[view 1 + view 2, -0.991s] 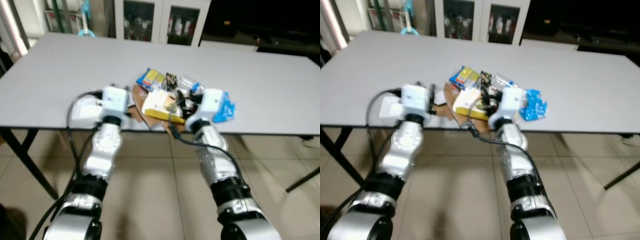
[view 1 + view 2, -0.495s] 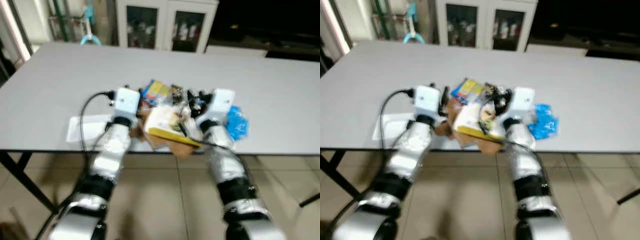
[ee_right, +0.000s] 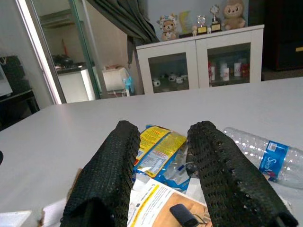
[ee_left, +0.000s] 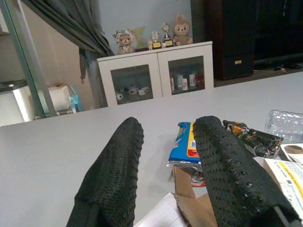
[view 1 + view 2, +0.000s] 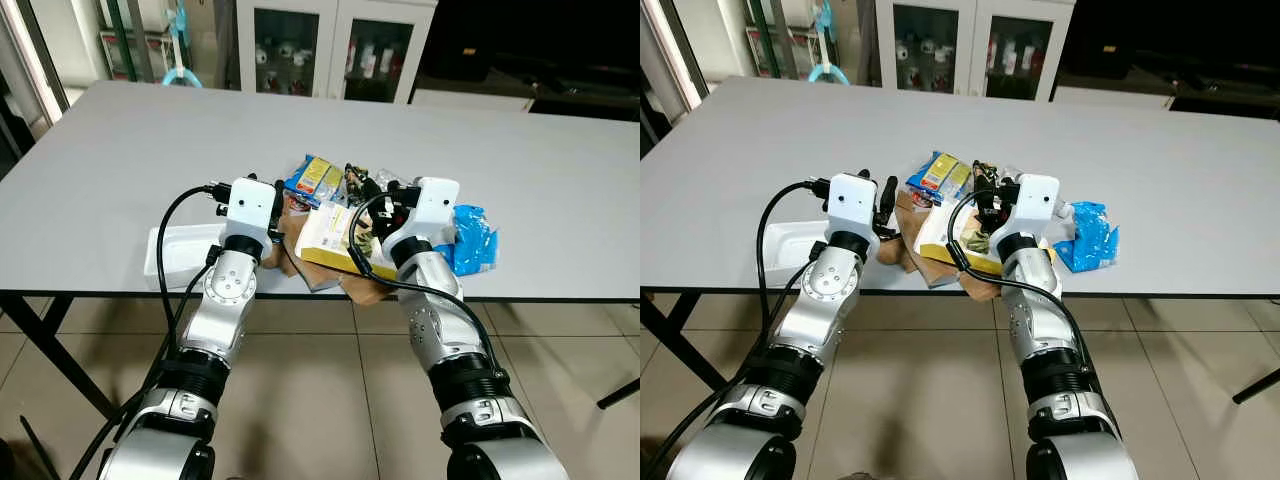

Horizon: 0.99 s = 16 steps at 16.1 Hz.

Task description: Picking trash to rubbish bin

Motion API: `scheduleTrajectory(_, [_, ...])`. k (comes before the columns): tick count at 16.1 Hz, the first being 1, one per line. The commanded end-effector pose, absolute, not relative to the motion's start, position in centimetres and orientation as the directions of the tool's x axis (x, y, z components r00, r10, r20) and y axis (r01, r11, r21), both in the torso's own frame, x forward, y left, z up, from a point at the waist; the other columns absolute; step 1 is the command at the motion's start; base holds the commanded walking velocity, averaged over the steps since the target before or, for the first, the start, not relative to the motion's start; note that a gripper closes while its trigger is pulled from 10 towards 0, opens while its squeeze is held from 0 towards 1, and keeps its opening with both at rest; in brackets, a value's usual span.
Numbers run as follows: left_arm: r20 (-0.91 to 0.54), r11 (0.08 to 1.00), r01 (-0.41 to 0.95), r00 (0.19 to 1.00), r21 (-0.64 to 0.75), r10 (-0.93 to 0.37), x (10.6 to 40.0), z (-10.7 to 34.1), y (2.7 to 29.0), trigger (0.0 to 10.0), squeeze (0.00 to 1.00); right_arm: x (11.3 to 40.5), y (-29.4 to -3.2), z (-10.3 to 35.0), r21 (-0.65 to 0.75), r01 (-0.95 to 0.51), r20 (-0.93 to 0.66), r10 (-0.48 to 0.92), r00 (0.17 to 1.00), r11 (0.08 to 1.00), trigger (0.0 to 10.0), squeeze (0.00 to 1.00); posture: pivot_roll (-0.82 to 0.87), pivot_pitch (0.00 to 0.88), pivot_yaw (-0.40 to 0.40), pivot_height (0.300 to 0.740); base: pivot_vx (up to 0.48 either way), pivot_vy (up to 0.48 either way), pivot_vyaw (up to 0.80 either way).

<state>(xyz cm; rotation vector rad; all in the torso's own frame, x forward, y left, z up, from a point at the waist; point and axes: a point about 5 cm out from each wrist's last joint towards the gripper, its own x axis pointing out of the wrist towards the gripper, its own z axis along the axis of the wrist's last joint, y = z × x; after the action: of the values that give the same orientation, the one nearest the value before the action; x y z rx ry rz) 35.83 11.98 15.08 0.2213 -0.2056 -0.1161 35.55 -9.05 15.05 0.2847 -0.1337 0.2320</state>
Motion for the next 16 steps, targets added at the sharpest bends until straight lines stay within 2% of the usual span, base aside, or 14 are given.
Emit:
scheduleTrajectory(1, [0.183,0.966,0.114,0.970,0.233,-0.159,35.85,15.20,11.65,10.0,0.00,35.69,-9.37,15.42,0.265,-0.236,0.166,0.197,0.966,0.935,10.0,0.00,-0.03,0.030,-0.078,0.740,0.000,0.000,0.00])
scheduleTrajectory(5, [0.174,0.964,0.118,0.971,0.237,-0.162,35.86,15.11,11.58,10.0,0.00,35.72,-9.39,15.43,0.264,-0.237,0.164,0.198,0.966,0.935,10.0,0.00,-0.03,0.034,-0.078,0.740,0.000,0.000,0.00])
scheduleTrajectory(16, [0.190,0.964,0.105,0.970,0.243,-0.154,35.84,15.47,11.60,10.0,0.00,35.60,-9.17,15.23,0.264,-0.242,0.159,0.205,0.966,0.934,10.0,0.00,-0.03,0.038,-0.078,0.740,0.362,0.000,0.00])
